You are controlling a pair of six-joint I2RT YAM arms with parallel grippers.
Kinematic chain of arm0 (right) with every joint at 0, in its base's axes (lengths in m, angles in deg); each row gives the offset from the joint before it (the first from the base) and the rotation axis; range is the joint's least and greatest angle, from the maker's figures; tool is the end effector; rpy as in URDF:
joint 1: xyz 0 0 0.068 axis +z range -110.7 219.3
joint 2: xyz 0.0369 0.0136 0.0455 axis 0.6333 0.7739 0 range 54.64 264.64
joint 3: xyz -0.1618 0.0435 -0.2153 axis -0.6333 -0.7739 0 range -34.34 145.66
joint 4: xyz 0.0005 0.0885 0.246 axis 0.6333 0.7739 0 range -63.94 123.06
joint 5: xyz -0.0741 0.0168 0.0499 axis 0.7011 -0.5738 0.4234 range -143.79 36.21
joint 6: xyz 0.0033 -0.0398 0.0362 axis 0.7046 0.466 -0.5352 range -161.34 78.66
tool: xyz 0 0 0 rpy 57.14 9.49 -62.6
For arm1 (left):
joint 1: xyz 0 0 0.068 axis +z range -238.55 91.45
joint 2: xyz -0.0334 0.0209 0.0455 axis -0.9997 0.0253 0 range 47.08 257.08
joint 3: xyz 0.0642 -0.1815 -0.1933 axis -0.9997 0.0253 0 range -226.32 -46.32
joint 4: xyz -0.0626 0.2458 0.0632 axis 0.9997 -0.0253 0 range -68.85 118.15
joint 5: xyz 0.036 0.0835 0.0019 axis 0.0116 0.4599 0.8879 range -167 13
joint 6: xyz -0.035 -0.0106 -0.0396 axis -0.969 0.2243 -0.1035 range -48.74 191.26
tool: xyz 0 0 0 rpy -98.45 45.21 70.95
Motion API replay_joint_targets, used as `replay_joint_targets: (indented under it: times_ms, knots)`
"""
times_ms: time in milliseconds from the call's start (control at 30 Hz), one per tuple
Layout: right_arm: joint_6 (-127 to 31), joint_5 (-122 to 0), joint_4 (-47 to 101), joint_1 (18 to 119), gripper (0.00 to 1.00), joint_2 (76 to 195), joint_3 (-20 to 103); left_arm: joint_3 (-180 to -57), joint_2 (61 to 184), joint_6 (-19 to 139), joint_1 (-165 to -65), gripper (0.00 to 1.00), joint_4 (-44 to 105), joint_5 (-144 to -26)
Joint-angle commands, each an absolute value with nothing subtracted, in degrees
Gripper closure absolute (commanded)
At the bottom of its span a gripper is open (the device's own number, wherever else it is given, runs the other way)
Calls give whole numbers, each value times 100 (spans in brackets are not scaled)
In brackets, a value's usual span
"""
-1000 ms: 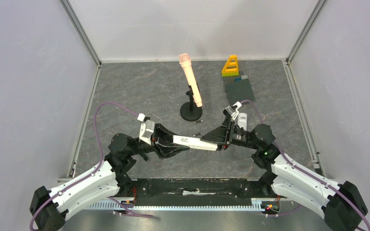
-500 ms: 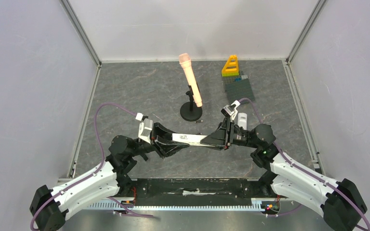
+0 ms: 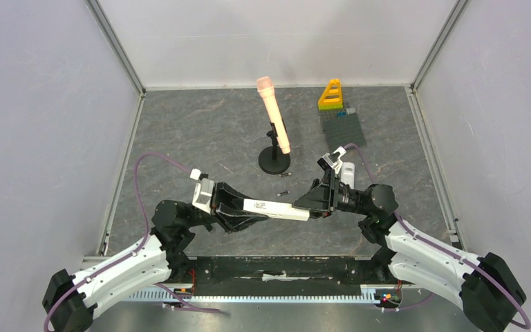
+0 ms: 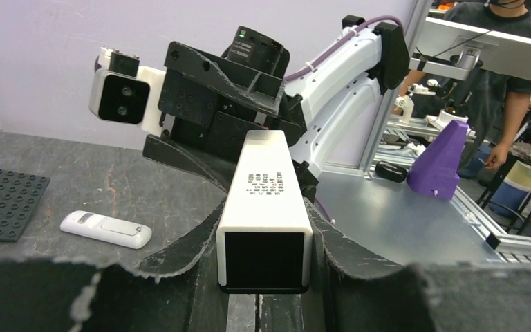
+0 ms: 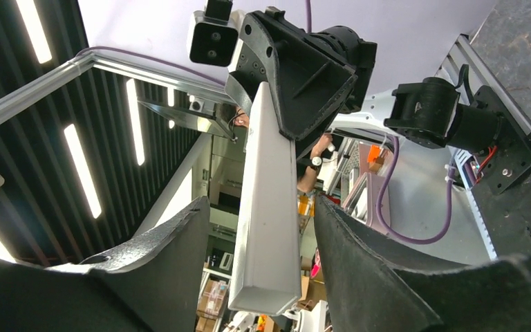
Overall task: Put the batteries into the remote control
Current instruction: Remove the battery cover from the remote control.
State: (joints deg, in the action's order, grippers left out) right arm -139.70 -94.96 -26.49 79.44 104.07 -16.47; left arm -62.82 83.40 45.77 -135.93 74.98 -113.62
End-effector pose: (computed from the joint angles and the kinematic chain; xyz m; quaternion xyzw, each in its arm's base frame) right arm 0.1244 0.1356 0.2731 0.0048 0.6043 0.7920 0.0870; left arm 0.0857 -0.1244 0.2899 0.3571 0.4361 -0.6129 0.5538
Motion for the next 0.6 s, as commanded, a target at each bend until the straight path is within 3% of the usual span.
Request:
replay_joint_targets:
  times_ms: [0,333,567]
  knots:
    - [-13834,-9536,-2727,7972,42,10526,-1358,-6471,8374,4833,-13601,98,7640,-11626]
    - [-13345,-9589,-2222,8253,50,10659,-1012,-6636,8514,5023,-13597,98,7486,-11505]
    - [-13438,-9582,-2363,8289,67,10700,-1171,-6560,8443,5048,-13601,98,7513,-11325]
